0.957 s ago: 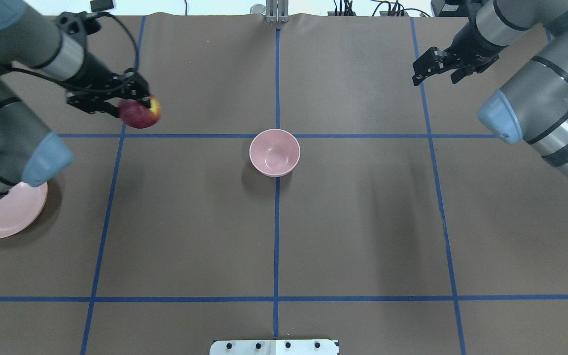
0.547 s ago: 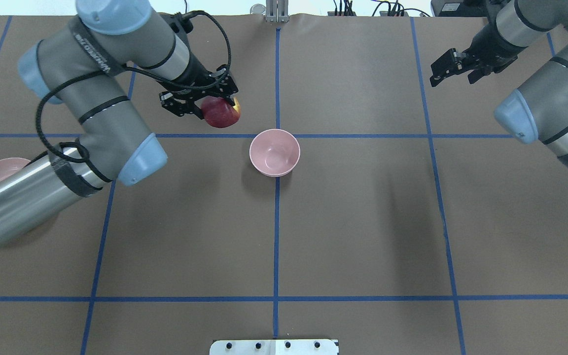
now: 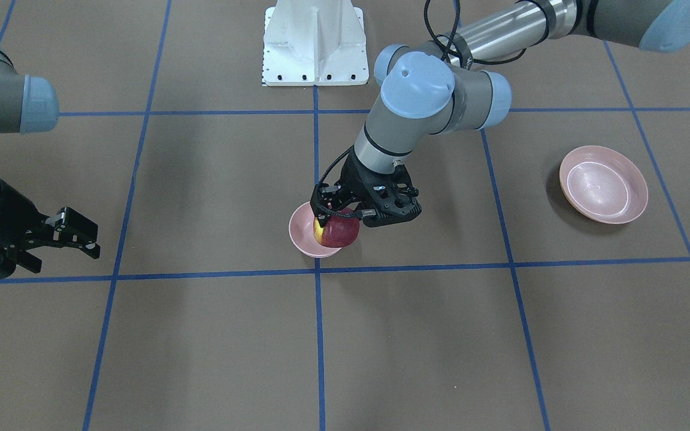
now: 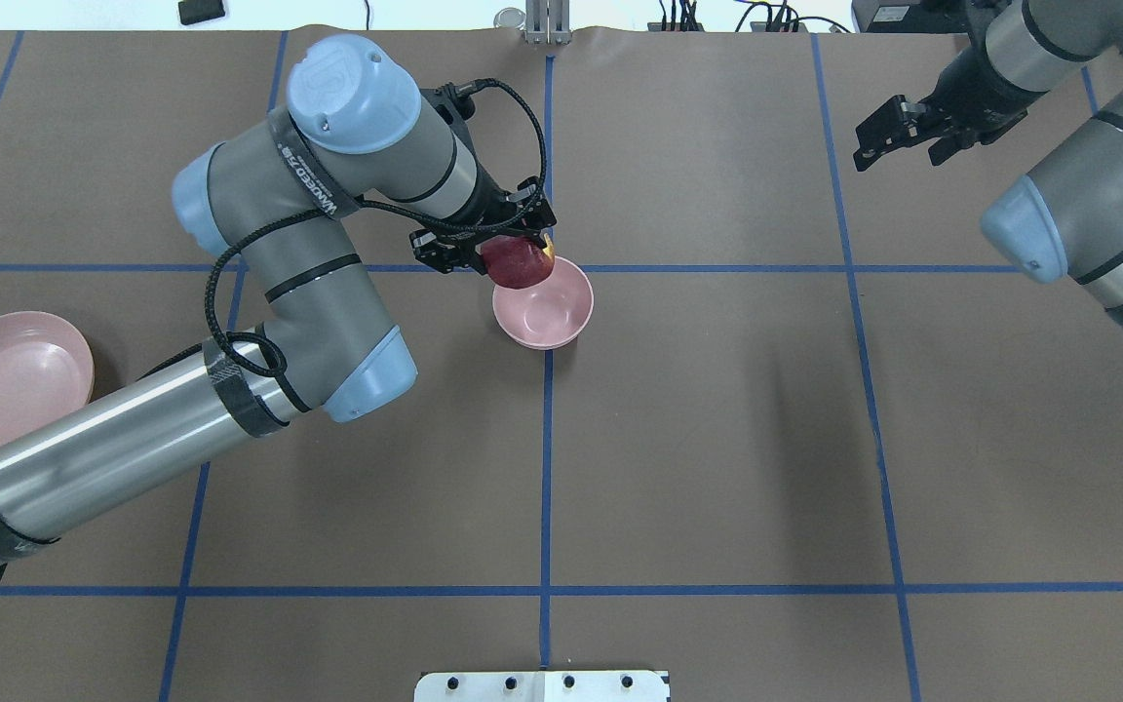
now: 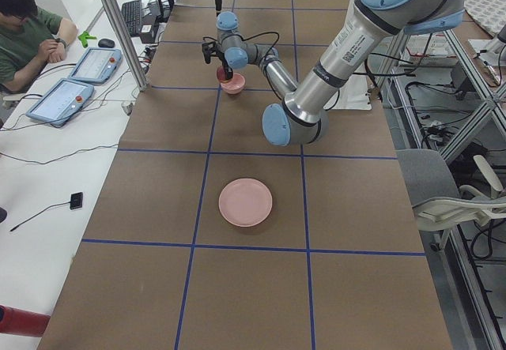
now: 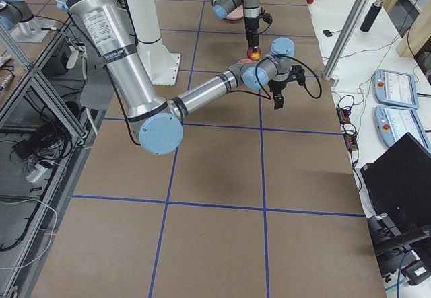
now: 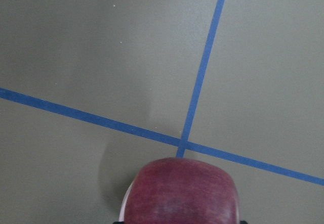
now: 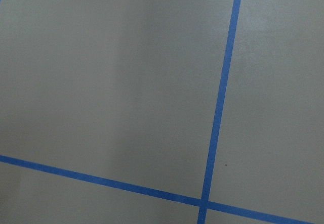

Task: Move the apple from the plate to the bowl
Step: 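Lift the red apple with the left gripper and carry it over the bowl, then lower the apple into the pink bowl and open the left gripper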

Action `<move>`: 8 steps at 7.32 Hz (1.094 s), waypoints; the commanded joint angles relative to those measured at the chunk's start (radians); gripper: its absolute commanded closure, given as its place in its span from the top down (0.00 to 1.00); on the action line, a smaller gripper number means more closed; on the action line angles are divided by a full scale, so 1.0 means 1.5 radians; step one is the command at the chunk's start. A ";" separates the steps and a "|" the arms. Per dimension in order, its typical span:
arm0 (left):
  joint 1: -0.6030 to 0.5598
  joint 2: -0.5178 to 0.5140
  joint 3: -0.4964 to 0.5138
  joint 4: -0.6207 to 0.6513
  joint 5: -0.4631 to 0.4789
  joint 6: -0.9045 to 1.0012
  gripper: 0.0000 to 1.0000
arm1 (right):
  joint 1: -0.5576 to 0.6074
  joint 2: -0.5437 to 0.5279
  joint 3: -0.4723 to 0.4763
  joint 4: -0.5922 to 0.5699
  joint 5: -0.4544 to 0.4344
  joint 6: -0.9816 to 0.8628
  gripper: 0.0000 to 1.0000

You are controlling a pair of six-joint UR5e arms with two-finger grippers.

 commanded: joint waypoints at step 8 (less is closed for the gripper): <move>0.015 0.033 -0.065 0.017 0.005 -0.021 0.98 | 0.030 -0.006 -0.011 -0.002 0.001 -0.081 1.00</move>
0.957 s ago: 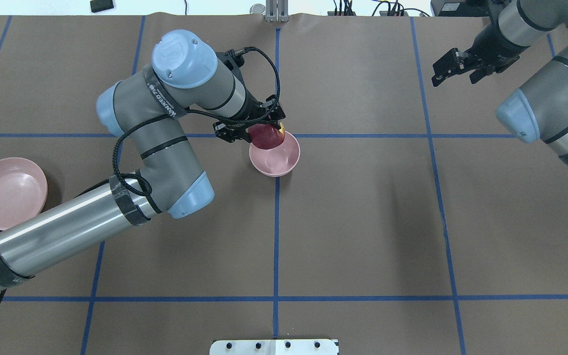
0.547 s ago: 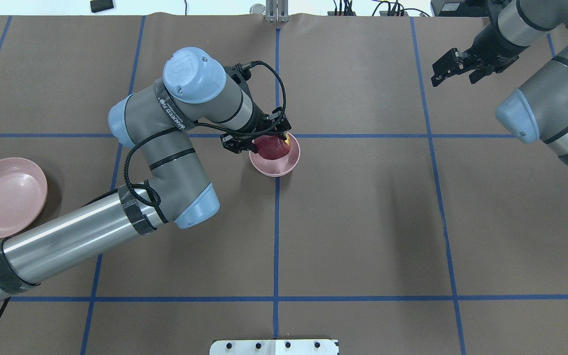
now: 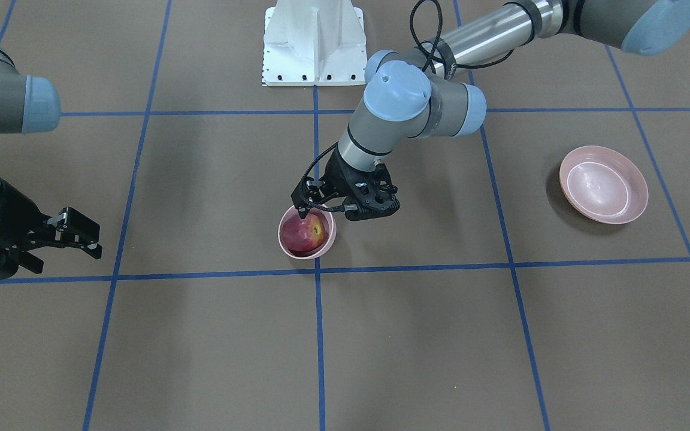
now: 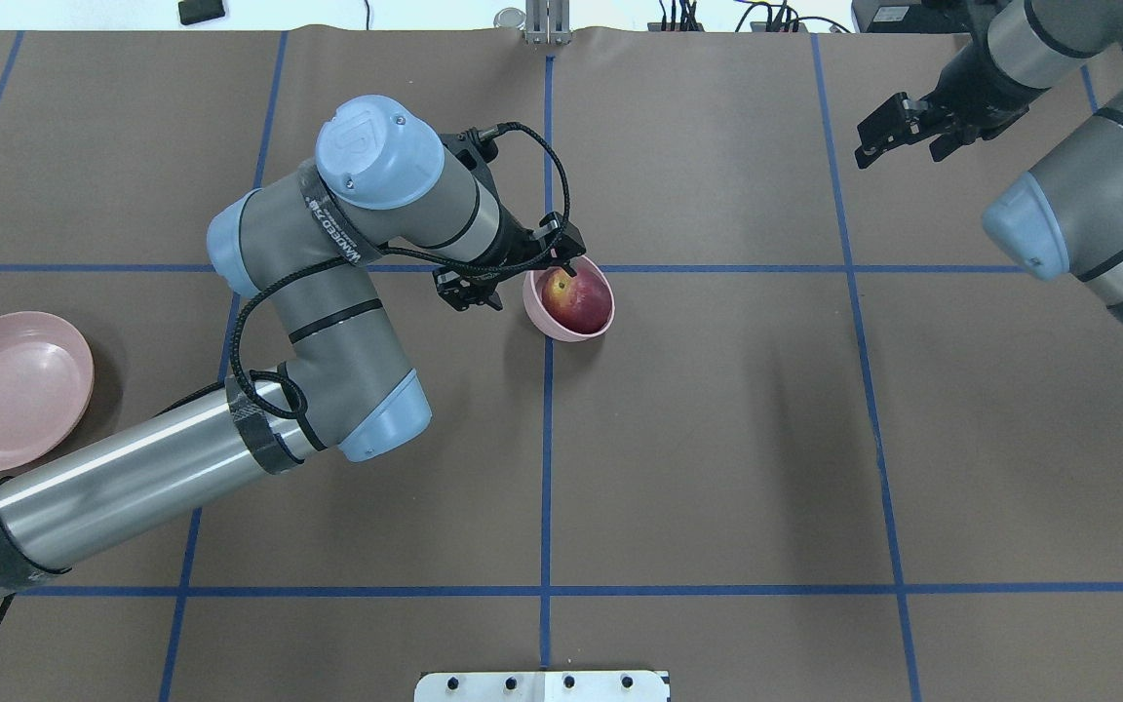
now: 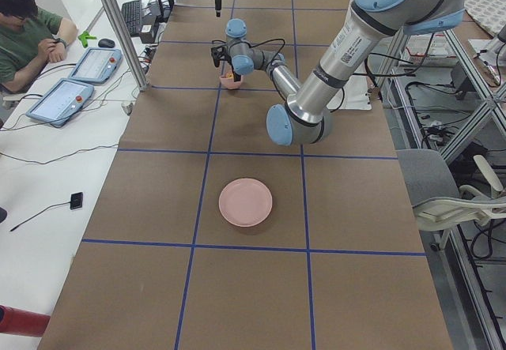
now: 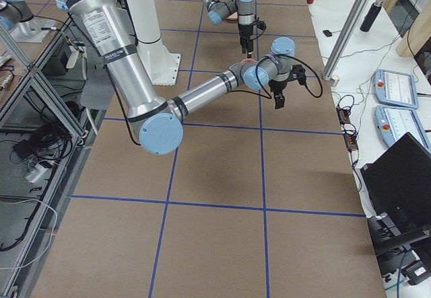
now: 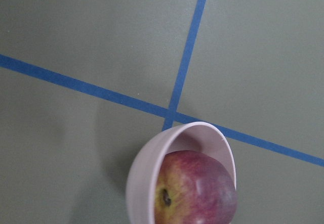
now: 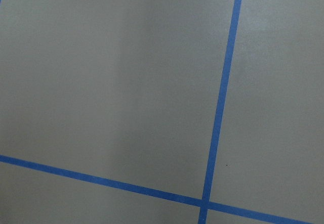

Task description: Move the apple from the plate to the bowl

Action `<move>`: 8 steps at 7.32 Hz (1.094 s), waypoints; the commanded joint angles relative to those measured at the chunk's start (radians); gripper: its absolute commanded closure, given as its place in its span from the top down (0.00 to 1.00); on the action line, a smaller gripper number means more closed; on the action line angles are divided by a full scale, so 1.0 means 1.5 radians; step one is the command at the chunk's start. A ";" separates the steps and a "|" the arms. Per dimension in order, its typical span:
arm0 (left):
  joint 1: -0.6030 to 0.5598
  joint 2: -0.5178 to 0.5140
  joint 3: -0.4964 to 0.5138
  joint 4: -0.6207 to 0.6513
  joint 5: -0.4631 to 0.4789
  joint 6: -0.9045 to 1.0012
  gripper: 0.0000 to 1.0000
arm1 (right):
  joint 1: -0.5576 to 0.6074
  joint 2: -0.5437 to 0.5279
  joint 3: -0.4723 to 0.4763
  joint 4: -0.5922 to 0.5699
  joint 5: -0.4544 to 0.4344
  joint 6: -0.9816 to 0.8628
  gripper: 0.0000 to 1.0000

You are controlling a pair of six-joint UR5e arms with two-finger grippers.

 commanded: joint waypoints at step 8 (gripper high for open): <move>-0.292 0.295 -0.326 0.408 -0.022 0.671 0.98 | 0.189 -0.151 -0.020 -0.083 -0.022 -0.308 1.00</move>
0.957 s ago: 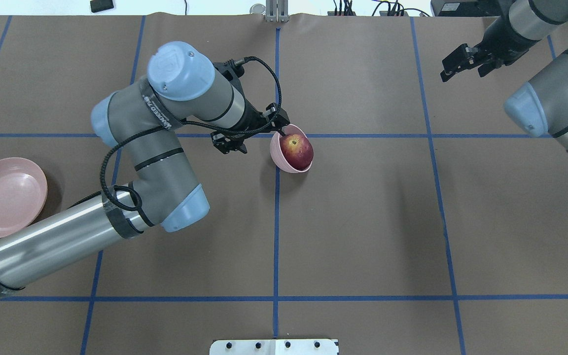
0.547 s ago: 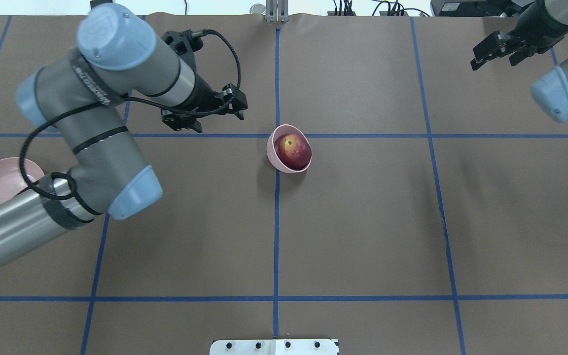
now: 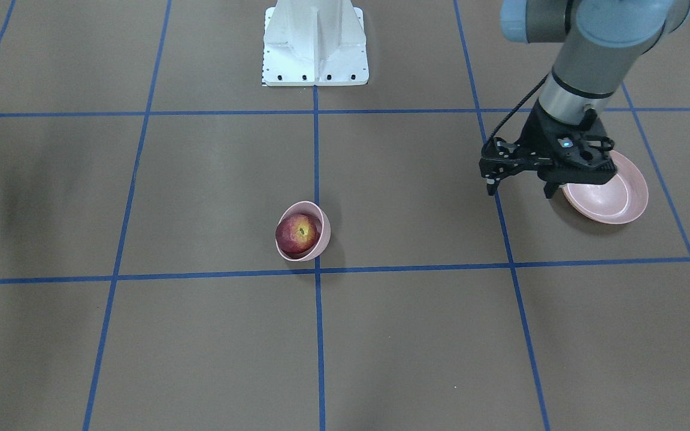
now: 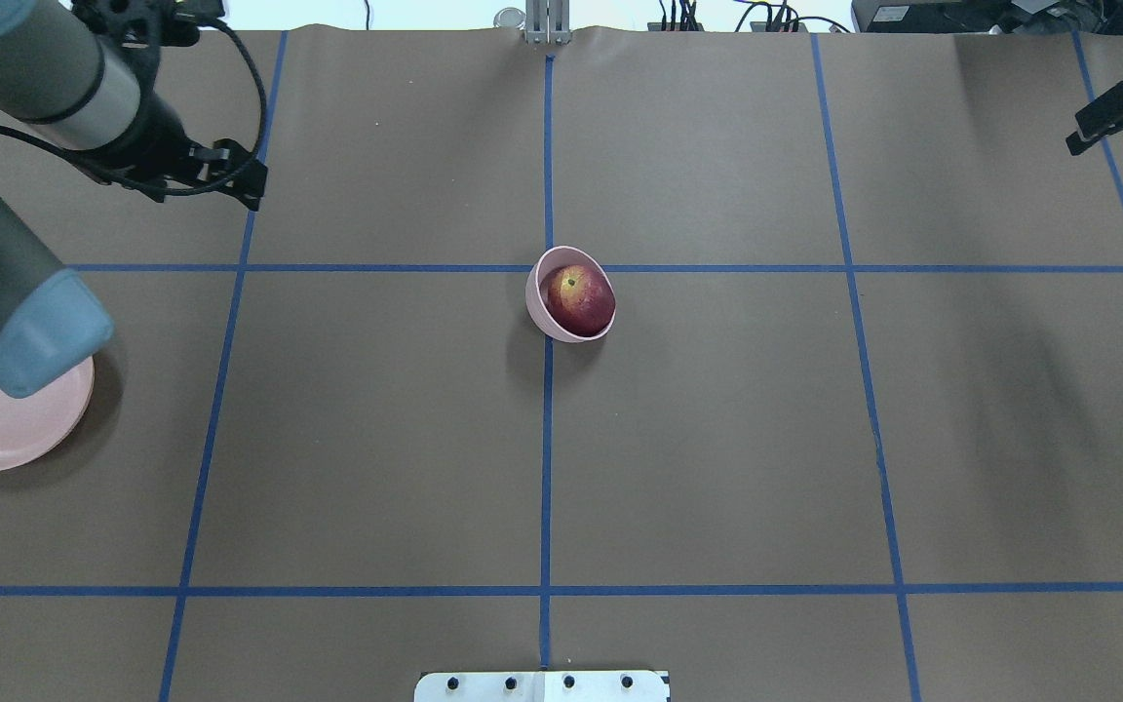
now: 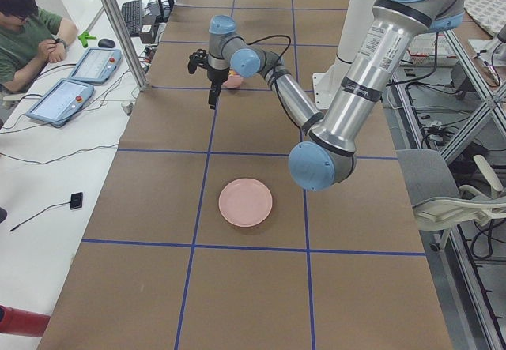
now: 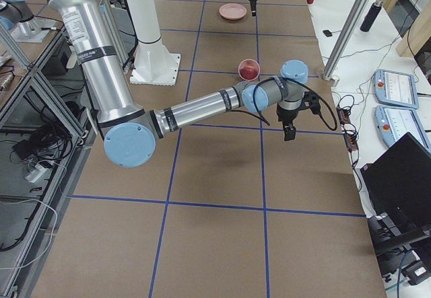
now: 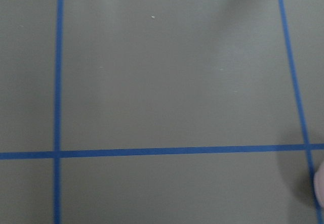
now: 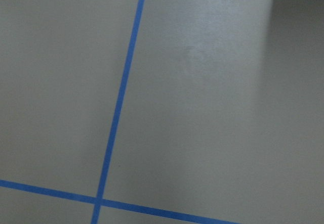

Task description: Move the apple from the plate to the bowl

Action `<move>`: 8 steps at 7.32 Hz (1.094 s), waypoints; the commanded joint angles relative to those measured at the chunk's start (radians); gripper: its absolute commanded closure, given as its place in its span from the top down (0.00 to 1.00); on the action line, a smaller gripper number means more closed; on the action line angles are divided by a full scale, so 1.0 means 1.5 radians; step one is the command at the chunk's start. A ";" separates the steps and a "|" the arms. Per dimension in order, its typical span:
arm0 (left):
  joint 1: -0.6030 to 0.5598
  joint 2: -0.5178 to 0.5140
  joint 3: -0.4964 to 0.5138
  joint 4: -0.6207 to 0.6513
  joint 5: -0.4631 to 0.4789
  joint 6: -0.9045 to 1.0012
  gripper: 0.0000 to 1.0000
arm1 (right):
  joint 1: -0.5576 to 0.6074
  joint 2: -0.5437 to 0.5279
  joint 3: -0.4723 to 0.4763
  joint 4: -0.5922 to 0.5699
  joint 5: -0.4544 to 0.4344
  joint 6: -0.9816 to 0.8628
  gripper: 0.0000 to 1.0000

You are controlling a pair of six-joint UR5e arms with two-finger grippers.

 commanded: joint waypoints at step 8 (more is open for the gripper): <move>-0.360 0.269 0.233 -0.114 -0.168 0.469 0.98 | 0.148 -0.129 -0.026 -0.007 0.060 -0.065 1.00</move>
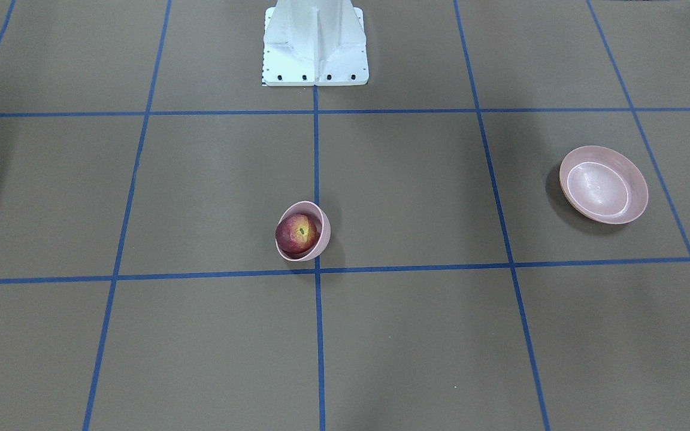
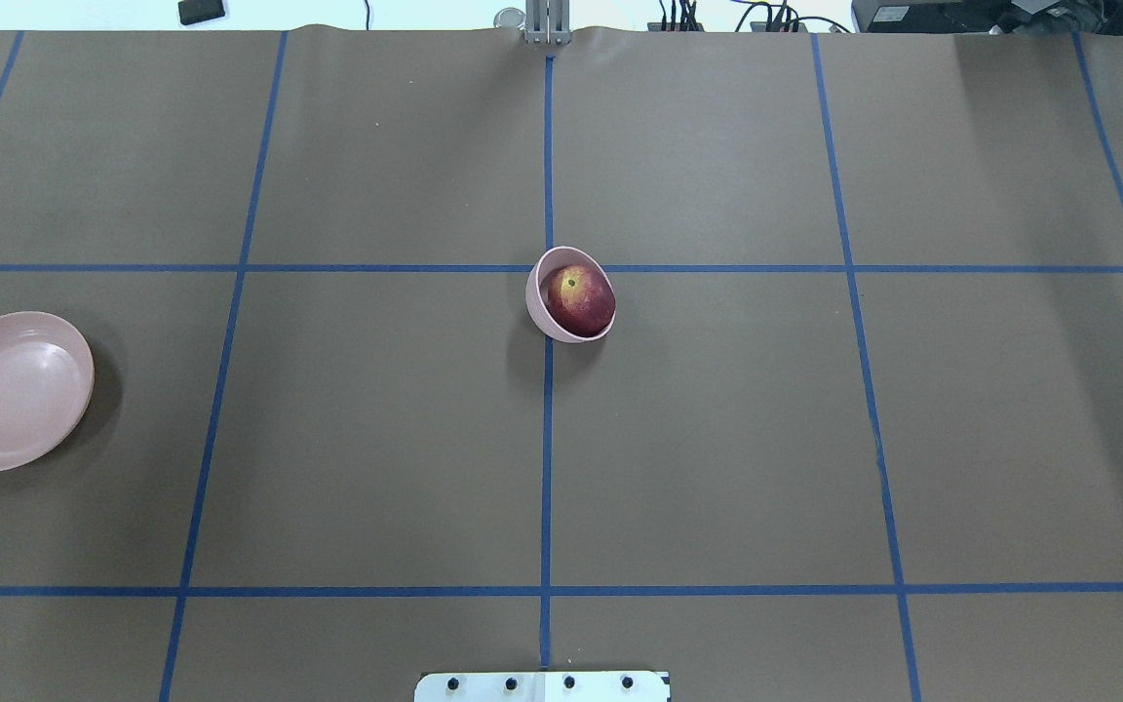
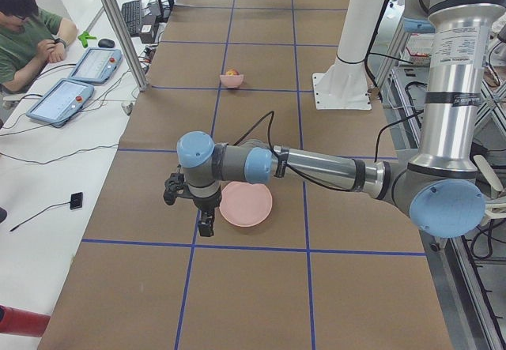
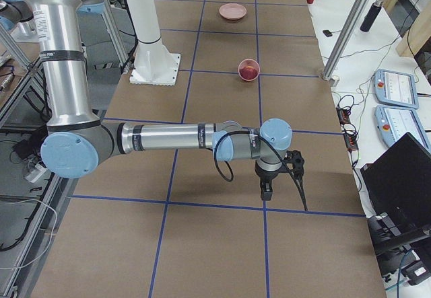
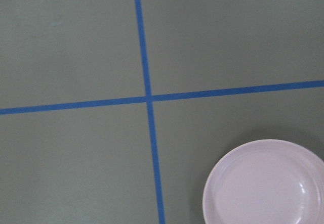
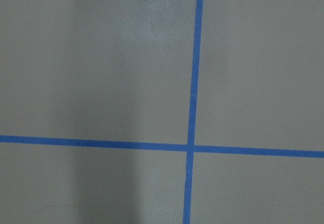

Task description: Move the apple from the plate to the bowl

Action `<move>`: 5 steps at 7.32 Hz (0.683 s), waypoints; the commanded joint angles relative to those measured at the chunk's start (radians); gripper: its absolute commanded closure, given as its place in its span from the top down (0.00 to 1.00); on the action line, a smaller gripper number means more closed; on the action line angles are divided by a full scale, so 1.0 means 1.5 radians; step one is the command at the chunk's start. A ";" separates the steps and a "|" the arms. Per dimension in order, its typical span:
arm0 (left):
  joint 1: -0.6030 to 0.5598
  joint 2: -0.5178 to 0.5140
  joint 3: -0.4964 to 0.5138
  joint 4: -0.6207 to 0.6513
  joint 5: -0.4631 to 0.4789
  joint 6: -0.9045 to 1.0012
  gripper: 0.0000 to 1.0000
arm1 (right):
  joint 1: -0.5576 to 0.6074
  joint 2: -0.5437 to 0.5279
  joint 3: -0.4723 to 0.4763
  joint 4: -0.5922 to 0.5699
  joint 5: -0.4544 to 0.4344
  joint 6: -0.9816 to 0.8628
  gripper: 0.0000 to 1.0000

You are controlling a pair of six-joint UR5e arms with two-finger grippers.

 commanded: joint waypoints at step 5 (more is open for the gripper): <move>-0.005 0.004 0.049 -0.056 -0.001 0.004 0.98 | 0.021 -0.015 0.079 -0.096 -0.008 0.002 1.00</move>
